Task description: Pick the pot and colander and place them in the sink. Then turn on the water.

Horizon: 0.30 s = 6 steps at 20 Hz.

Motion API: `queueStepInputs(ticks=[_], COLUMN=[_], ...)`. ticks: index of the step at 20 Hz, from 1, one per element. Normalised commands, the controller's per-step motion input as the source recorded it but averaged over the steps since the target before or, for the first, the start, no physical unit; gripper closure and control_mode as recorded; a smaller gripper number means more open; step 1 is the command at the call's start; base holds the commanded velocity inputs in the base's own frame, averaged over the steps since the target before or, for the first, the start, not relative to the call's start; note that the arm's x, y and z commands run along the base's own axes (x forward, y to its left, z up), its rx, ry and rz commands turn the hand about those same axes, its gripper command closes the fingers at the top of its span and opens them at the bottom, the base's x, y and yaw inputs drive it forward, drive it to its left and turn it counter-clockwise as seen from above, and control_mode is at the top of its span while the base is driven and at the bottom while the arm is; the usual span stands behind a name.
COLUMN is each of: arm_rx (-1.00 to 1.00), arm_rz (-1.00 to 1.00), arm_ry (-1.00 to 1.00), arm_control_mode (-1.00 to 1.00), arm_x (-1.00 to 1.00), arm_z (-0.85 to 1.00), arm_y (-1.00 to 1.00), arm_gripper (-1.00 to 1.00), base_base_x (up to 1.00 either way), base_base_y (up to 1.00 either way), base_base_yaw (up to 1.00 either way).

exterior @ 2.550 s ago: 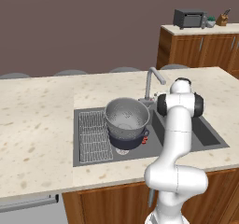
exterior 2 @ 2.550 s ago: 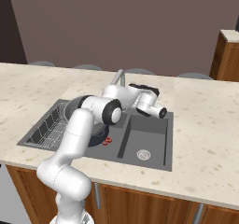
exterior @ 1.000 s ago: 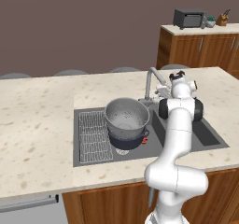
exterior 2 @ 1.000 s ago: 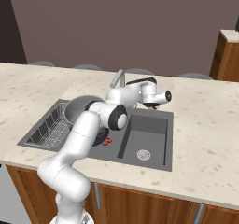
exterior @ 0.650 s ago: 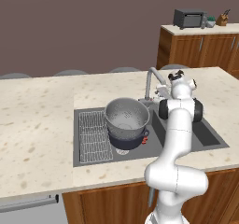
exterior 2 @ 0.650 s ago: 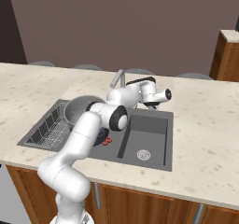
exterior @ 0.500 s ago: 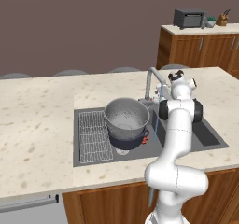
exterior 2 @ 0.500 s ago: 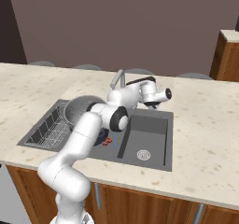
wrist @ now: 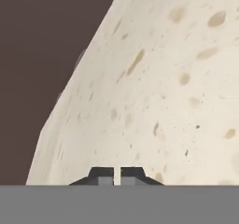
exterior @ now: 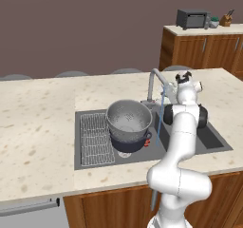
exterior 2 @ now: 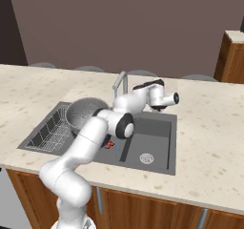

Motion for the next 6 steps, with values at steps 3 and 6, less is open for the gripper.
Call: queueStepInputs(ticks=[3, 6], arm_rx=[0.16, 0.12], arm_rz=[0.0, 0.0], arm_ry=[0.0, 0.0], arm_control_mode=[-1.0, -1.0], arm_x=[-0.05, -0.02], arm_z=[-0.64, -0.5], arm_y=[-0.5, -0.46], arm_gripper=[1.0, 1.0], base_base_x=[0.0, 0.0], base_base_y=[0.0, 0.0], base_base_yaw=[0.0, 0.0])
